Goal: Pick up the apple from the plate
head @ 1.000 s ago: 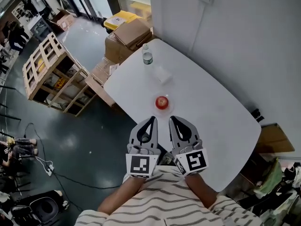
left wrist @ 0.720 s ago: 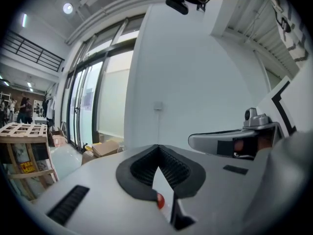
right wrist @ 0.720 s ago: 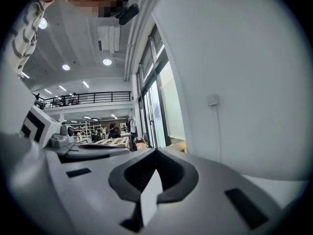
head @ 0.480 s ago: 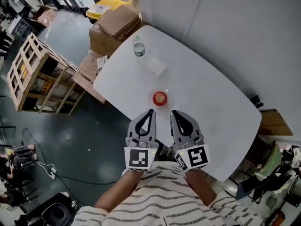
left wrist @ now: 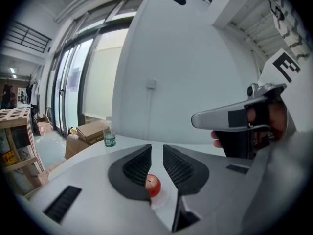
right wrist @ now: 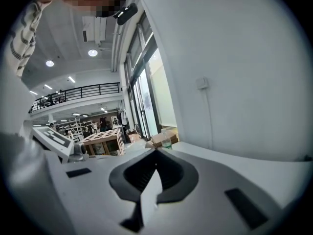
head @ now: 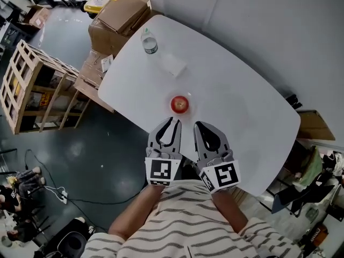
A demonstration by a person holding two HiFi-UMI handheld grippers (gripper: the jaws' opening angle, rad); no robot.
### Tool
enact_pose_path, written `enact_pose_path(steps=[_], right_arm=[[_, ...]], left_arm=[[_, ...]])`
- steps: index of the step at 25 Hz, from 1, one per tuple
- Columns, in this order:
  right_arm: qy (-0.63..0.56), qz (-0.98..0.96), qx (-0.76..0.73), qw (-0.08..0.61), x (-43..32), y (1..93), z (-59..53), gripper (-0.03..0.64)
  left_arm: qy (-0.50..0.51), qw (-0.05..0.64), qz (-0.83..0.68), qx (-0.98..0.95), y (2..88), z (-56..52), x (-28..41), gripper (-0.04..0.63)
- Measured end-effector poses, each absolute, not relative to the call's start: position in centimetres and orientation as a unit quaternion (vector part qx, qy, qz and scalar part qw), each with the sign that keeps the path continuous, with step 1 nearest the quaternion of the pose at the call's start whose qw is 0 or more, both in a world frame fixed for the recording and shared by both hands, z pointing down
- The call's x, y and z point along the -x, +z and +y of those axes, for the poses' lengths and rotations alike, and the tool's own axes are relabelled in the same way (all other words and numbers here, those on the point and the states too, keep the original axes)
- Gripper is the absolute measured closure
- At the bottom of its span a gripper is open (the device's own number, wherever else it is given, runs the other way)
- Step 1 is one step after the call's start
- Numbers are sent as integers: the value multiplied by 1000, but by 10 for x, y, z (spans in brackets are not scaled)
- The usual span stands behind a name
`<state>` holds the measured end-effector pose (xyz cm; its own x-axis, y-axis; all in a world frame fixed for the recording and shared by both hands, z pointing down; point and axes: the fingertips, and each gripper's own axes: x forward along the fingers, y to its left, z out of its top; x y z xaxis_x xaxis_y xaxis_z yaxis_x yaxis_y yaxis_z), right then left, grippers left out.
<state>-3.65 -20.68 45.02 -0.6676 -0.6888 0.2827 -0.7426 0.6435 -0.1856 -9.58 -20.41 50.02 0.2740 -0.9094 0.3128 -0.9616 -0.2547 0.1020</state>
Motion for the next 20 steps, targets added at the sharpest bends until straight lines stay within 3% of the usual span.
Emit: enact_pose_path(steps=[10,20], right_arm=[[153,-895,-406,106,28,462,-206,604],[159,-890,-411,113,20,470,-203,604]], left_arm=[[126,152,-581,-790,548,-215,87,394],[169,155,-575,-785,596,-224,82,297]])
